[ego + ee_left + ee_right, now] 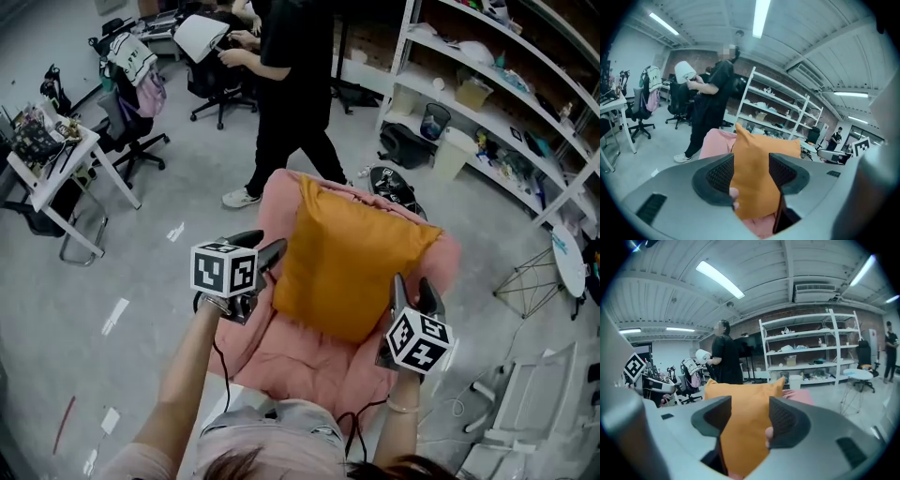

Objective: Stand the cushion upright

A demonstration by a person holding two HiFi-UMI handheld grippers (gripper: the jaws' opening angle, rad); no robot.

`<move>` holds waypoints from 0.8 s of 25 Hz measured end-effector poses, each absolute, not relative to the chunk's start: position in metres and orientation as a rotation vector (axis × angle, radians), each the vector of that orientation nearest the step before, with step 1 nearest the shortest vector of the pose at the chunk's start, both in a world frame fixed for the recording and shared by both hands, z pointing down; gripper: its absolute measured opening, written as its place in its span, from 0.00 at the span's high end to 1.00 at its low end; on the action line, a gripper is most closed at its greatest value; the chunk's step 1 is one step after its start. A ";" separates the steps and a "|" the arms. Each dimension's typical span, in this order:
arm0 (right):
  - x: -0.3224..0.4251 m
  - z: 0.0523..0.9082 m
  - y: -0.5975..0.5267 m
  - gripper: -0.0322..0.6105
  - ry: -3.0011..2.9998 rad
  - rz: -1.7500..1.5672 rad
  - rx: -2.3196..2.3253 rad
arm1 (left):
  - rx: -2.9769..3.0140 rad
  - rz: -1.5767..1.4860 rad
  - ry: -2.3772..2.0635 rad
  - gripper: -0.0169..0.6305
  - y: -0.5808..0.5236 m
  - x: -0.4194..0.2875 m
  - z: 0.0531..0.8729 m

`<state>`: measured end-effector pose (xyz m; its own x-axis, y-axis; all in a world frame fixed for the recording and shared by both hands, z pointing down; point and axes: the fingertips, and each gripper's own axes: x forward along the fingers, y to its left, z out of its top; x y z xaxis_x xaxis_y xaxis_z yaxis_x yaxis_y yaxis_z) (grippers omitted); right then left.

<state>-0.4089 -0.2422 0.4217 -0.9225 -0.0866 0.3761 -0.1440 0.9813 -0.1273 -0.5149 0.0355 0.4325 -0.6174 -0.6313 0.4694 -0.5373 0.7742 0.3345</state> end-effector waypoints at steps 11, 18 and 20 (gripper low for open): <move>-0.343 0.406 -0.191 0.55 -2.789 0.230 0.214 | 0.913 -0.229 -2.434 0.67 0.073 -0.449 0.411; -0.299 0.392 -0.159 0.66 -2.825 0.173 0.221 | 0.935 -0.207 -2.460 0.71 0.095 -0.391 0.401; -0.285 0.388 -0.148 0.68 -2.838 0.164 0.229 | 0.930 -0.215 -2.471 0.74 0.105 -0.375 0.399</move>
<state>-0.2852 -0.1479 0.3878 -0.9458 -0.1401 0.2930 -0.1730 0.9809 -0.0893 -0.3747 0.1051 0.3988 -0.6492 -0.6542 0.3879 -0.5775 0.7559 0.3083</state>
